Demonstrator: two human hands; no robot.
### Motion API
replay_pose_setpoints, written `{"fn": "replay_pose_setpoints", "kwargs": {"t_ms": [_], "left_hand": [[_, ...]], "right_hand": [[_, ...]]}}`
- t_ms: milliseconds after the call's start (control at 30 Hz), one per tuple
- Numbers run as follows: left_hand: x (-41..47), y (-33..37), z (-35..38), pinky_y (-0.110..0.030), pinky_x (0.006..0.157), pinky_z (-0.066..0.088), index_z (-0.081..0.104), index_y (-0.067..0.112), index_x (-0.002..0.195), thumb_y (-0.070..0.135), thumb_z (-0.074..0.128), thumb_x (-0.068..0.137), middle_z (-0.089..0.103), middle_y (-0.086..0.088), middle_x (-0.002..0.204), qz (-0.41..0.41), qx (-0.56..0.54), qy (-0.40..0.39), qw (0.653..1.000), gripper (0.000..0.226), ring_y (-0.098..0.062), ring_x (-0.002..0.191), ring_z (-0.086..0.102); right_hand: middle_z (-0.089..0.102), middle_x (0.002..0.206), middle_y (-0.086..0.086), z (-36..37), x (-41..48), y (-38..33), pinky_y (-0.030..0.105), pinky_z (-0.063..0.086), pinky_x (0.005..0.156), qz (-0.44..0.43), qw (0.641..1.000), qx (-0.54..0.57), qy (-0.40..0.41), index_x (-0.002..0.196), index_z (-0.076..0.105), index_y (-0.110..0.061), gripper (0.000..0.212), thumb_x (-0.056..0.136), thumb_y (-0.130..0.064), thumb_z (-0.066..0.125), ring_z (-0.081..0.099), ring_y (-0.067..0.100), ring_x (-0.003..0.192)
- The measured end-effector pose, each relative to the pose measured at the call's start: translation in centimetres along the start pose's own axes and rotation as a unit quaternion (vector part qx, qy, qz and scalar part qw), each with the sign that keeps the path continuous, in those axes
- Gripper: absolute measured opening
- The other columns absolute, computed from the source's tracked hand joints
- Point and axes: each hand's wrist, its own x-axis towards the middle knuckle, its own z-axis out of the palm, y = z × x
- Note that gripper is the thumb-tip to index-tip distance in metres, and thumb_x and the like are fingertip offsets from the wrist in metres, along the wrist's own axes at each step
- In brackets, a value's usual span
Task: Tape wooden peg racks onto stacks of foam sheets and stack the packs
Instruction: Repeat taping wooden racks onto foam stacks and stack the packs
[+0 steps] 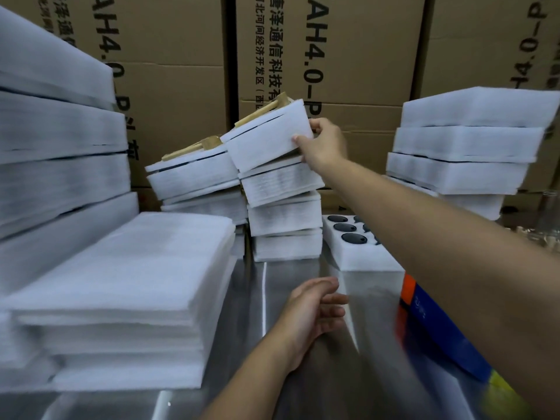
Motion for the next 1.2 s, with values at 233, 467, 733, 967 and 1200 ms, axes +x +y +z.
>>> {"fn": "replay_pose_setpoints", "kwargs": {"t_ms": [233, 467, 733, 967, 1200], "left_hand": [[0.0, 0.0, 0.0, -0.021, 0.050, 0.048, 0.061, 0.008, 0.102, 0.013, 0.056, 0.090, 0.068, -0.005, 0.069, 0.004, 0.001, 0.005, 1.000, 0.014, -0.010, 0.052, 0.058], [-0.1, 0.1, 0.1, -0.022, 0.051, 0.050, 0.061, 0.002, 0.108, 0.011, 0.057, 0.090, 0.067, -0.008, 0.070, 0.007, 0.001, 0.016, 1.000, 0.020, -0.011, 0.053, 0.057], [-0.1, 0.0, 0.0, -0.022, 0.051, 0.050, 0.062, 0.003, 0.103, 0.009, 0.055, 0.090, 0.066, -0.009, 0.069, 0.012, -0.007, 0.016, 1.000, 0.016, -0.012, 0.053, 0.058], [0.0, 0.0, 0.0, -0.021, 0.052, 0.050, 0.062, 0.004, 0.102, 0.008, 0.055, 0.091, 0.065, -0.010, 0.072, 0.015, 0.006, 0.014, 1.000, 0.014, -0.012, 0.054, 0.056], [0.0, -0.1, -0.1, -0.021, 0.052, 0.050, 0.061, 0.003, 0.101, 0.002, 0.049, 0.092, 0.066, -0.009, 0.069, 0.020, 0.026, 0.013, 0.999, 0.016, -0.012, 0.054, 0.057]], "right_hand": [[0.044, 0.131, 0.003, -2.5, -1.1, 2.6, 0.024, 0.035, 0.077, -0.060, 0.994, -0.075, 0.048, 0.122, 0.052, -0.018, 0.030, 0.096, -0.031, 0.048, 0.044, 0.009, 0.093], [0.039, 0.140, 0.015, -4.6, -3.5, 10.4, 0.036, 0.042, 0.096, 0.114, 0.885, -0.413, -0.180, 0.133, 0.046, -0.014, 0.042, 0.091, -0.019, 0.051, 0.043, 0.034, 0.123], [0.011, 0.154, 0.019, -3.2, -8.3, 15.1, 0.054, -0.003, 0.115, 0.193, 0.784, -0.552, -0.210, 0.147, 0.019, -0.033, 0.068, 0.087, -0.026, 0.051, 0.004, 0.045, 0.142], [0.031, 0.150, 0.016, -4.6, -6.5, 15.2, 0.062, -0.006, 0.111, 0.175, 0.727, -0.624, -0.227, 0.148, 0.024, -0.028, 0.061, 0.092, -0.023, 0.048, 0.024, 0.039, 0.139], [0.035, 0.141, 0.019, -3.4, -7.6, 14.6, 0.066, -0.007, 0.108, 0.031, 0.697, -0.690, -0.192, 0.138, 0.037, -0.030, 0.044, 0.095, -0.021, 0.041, 0.025, 0.039, 0.134]]}}
